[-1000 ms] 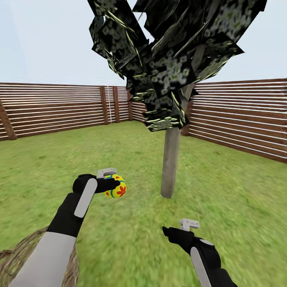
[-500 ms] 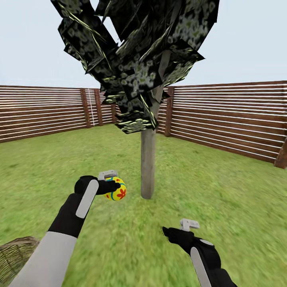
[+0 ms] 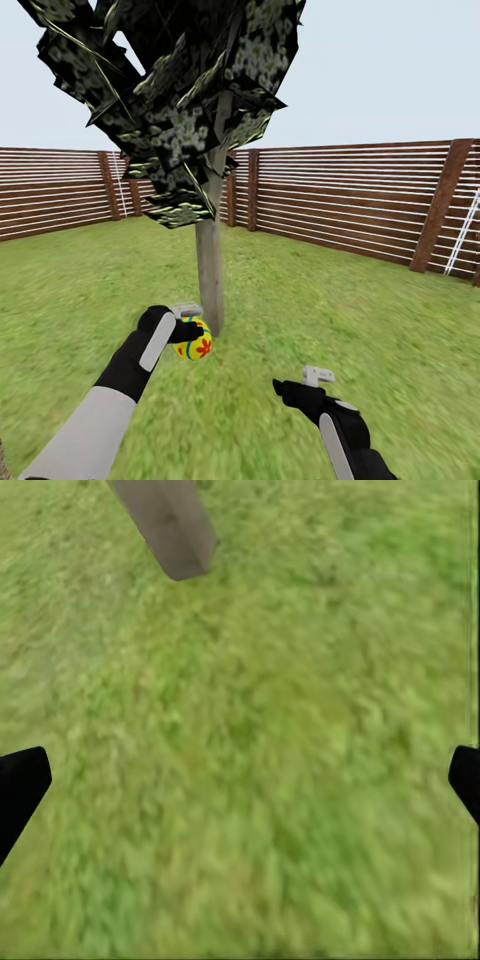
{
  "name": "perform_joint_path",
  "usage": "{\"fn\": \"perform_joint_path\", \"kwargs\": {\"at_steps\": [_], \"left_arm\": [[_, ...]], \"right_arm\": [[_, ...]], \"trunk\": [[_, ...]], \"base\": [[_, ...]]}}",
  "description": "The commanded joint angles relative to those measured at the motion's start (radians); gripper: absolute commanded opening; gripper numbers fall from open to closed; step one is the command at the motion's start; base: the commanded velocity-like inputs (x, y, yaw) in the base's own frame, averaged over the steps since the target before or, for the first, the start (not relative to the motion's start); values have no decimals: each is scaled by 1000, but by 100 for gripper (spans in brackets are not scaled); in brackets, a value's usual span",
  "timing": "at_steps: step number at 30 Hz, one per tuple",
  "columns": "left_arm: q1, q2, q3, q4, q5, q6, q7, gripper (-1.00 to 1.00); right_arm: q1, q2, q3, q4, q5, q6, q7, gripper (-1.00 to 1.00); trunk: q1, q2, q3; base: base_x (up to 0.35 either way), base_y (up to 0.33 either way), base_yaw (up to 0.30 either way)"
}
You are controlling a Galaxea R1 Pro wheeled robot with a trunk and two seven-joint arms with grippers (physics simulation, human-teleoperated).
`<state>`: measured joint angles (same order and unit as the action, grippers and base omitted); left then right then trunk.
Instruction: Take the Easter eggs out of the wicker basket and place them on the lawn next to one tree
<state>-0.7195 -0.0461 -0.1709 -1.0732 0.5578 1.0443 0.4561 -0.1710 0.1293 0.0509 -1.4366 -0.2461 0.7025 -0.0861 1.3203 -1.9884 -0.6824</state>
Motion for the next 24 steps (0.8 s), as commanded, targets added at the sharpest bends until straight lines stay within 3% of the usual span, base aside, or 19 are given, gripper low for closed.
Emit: {"fn": "perform_joint_path", "kwargs": {"at_steps": [1,6,9,14,24], "left_arm": [[-1,-3,-3,20,8,3,10,-100],[-9,-25,-5,190,11,-16,4,-100],[-13,-31,-5,236,11,-28,1,-100],[-14,-32,-6,249,14,-32,0,-100],[-14,-45,-6,265,15,-30,-4,-100]], "right_arm": [[-1,0,-1,-1,-11,3,-9,100],[-1,-1,-13,-2,-10,3,-9,100],[-1,-2,-42,-2,-11,3,-8,100],[-1,-2,-55,-2,-12,3,-8,100],[-1,-1,-46,-8,-12,4,-8,100]], "trunk": [[0,-1,0],[0,-1,6],[0,-1,9],[0,-1,15],[-31,55,48]], "base": [[36,-259,-223],[32,-136,-223],[4,-19,-223],[1,-3,-223],[0,0,-143]]}}
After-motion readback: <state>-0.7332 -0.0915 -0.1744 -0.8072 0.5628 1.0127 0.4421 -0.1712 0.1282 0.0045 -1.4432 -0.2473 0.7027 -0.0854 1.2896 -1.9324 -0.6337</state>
